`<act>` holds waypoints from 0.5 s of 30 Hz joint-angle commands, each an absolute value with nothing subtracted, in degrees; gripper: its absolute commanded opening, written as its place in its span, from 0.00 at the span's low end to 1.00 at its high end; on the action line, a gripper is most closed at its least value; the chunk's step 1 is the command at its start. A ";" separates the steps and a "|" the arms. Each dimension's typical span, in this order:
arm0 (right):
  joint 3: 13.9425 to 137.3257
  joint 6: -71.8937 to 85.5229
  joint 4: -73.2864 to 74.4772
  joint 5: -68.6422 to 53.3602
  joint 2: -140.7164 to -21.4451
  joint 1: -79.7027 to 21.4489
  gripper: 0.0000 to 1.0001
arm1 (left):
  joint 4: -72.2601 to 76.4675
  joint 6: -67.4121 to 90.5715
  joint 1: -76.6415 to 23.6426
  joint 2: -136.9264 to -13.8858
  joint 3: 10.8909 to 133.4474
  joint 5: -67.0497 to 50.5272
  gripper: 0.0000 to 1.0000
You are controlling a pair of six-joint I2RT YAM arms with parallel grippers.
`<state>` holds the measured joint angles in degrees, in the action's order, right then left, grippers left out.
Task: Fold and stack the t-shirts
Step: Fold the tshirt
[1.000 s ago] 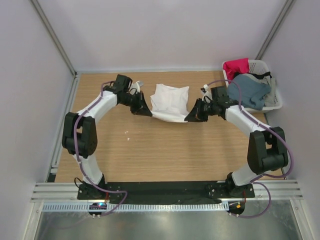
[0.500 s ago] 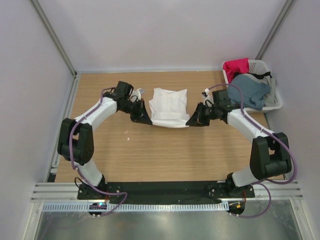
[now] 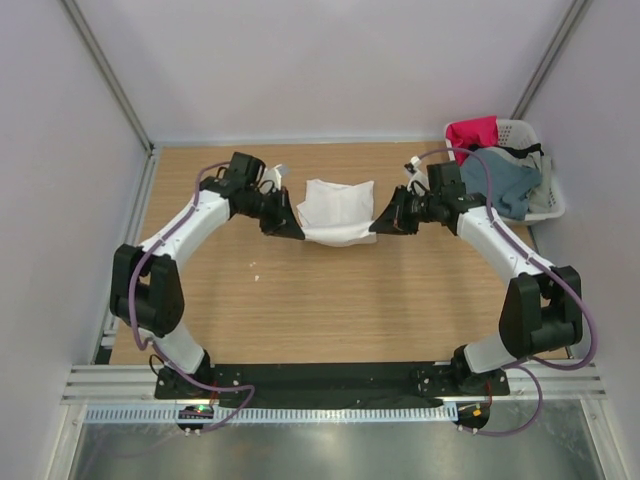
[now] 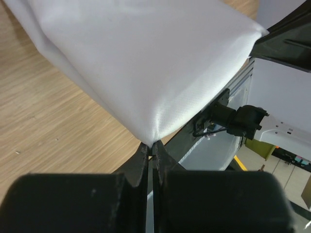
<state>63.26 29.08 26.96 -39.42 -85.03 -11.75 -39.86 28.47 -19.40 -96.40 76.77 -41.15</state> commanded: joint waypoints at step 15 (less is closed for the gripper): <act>66.26 27.87 20.39 -38.85 -93.24 -10.90 0.08 | -41.57 24.35 -17.23 -109.94 93.77 -38.67 0.00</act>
<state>63.99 28.82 23.64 -39.11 -90.80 -11.55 -41.34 25.26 -18.28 -107.35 89.56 -38.76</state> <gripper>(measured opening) 0.097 0.009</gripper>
